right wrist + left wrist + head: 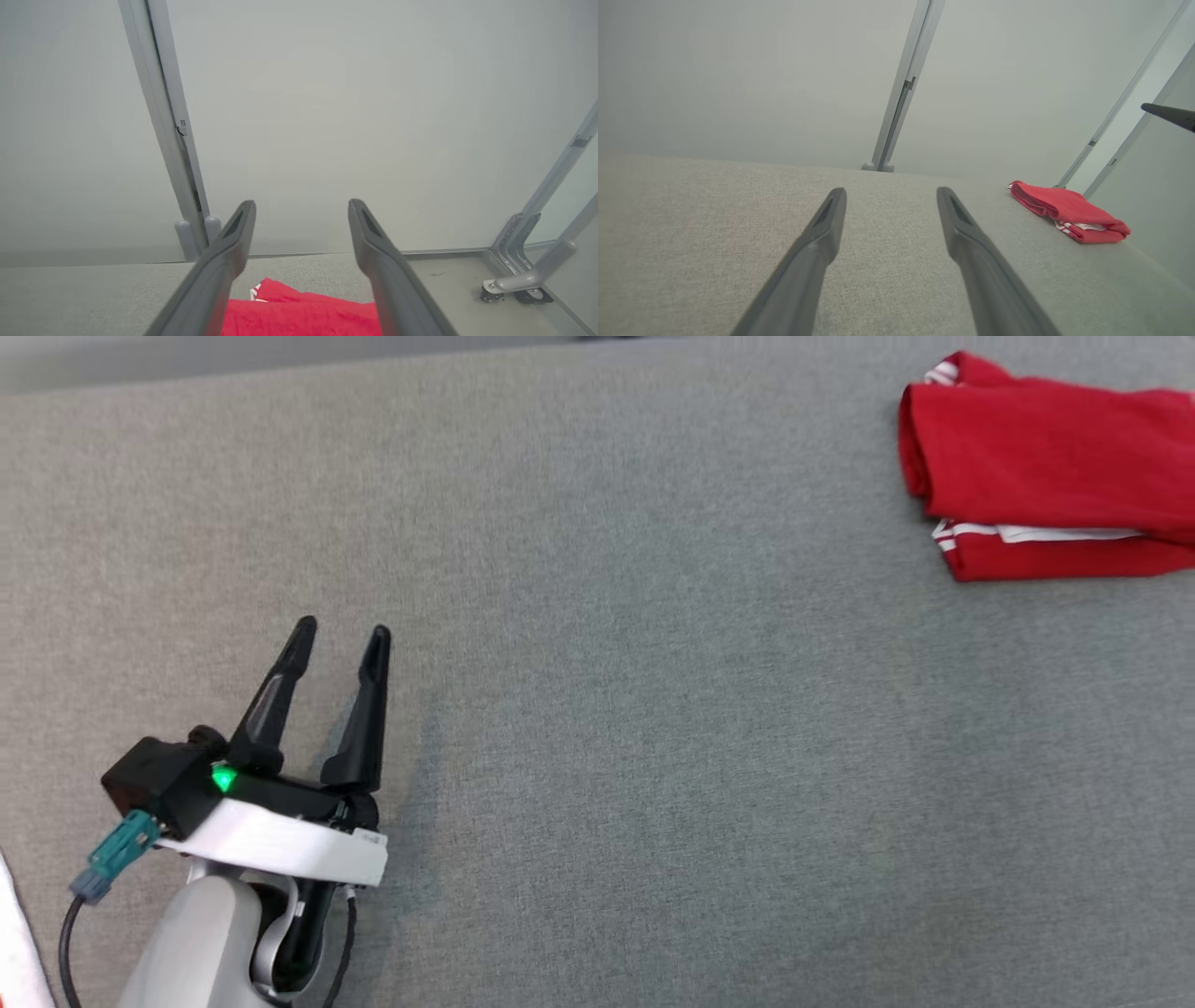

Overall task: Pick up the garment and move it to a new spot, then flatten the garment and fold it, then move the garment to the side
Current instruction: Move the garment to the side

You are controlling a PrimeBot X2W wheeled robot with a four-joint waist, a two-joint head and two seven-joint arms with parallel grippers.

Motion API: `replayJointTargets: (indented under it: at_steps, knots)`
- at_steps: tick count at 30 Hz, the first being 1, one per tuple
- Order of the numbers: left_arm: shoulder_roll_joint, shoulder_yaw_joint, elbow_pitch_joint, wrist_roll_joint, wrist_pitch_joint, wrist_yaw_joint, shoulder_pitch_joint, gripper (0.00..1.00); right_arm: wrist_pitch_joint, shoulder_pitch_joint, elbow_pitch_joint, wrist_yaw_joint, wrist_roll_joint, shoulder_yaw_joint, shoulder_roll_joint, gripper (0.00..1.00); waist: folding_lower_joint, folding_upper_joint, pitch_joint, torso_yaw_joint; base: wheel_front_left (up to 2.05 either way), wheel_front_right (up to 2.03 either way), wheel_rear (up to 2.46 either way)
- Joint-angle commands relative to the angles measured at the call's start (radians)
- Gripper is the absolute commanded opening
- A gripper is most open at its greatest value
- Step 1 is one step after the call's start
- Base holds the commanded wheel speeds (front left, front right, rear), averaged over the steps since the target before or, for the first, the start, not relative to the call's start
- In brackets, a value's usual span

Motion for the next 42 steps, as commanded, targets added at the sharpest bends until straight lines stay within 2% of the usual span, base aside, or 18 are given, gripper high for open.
replayJointTargets:
  at_steps: [1,13,17,20,26,31,32,36,38,42]
  knots:
    - [-0.001,0.012,-0.004,0.007,-0.002,0.003,0.020,1.00,-0.007,0.026,-0.019,0.000,0.005,0.004,0.001,1.00,0.0000,0.0000,-0.046,-0.011,0.00,0.00,0.00]
    - [-0.003,0.102,-0.043,0.047,-0.002,0.029,0.118,1.00,-0.018,0.265,-0.338,0.000,0.061,-0.039,-0.019,1.00,0.0000,0.0000,-0.187,-0.005,0.00,0.00,0.00]
    - [-0.011,0.116,-0.059,0.050,-0.002,0.042,0.154,1.00,-0.018,0.396,-0.451,0.000,0.020,-0.118,-0.036,1.00,0.0000,0.0000,-0.218,0.008,0.00,0.00,0.00]
    - [-0.018,0.118,-0.055,0.051,-0.002,0.046,0.175,1.00,-0.018,0.516,-0.529,0.000,-0.023,-0.203,-0.022,1.00,0.0000,0.0000,-0.242,0.023,0.00,0.00,0.00]
    - [-0.037,0.135,-0.043,0.048,-0.002,0.062,0.220,1.00,-0.018,0.770,-0.680,0.000,-0.161,-0.380,0.059,1.00,0.0000,0.0000,-0.285,0.046,0.00,0.00,0.00]
    - [-0.050,0.147,-0.036,0.051,-0.002,0.066,0.241,1.00,-0.018,0.951,-0.788,0.000,-0.275,-0.500,0.159,1.00,0.0000,0.0000,-0.303,0.063,0.00,0.00,0.00]
    - [-0.058,0.151,-0.032,0.056,-0.002,0.064,0.250,1.00,-0.018,1.000,-0.820,0.000,-0.310,-0.526,0.195,1.00,0.0000,0.0000,-0.308,0.065,0.00,0.00,0.00]
    - [-0.069,0.157,-0.021,0.069,-0.002,0.061,0.264,1.00,-0.018,1.059,-0.861,0.000,-0.349,-0.538,0.239,1.00,0.0000,0.0000,-0.314,0.066,0.00,0.00,0.00]
    - [-0.060,0.153,-0.012,0.105,-0.002,0.071,0.266,1.00,-0.018,1.082,-0.899,0.000,-0.370,-0.522,0.250,1.00,0.0000,0.0000,-0.318,0.066,0.00,0.00,0.00]
    - [-0.077,0.168,-0.016,0.137,-0.002,0.081,0.275,1.00,-0.018,1.140,-0.956,0.000,-0.415,-0.524,0.270,1.00,0.0000,0.0000,-0.320,0.069,0.00,0.00,0.00]
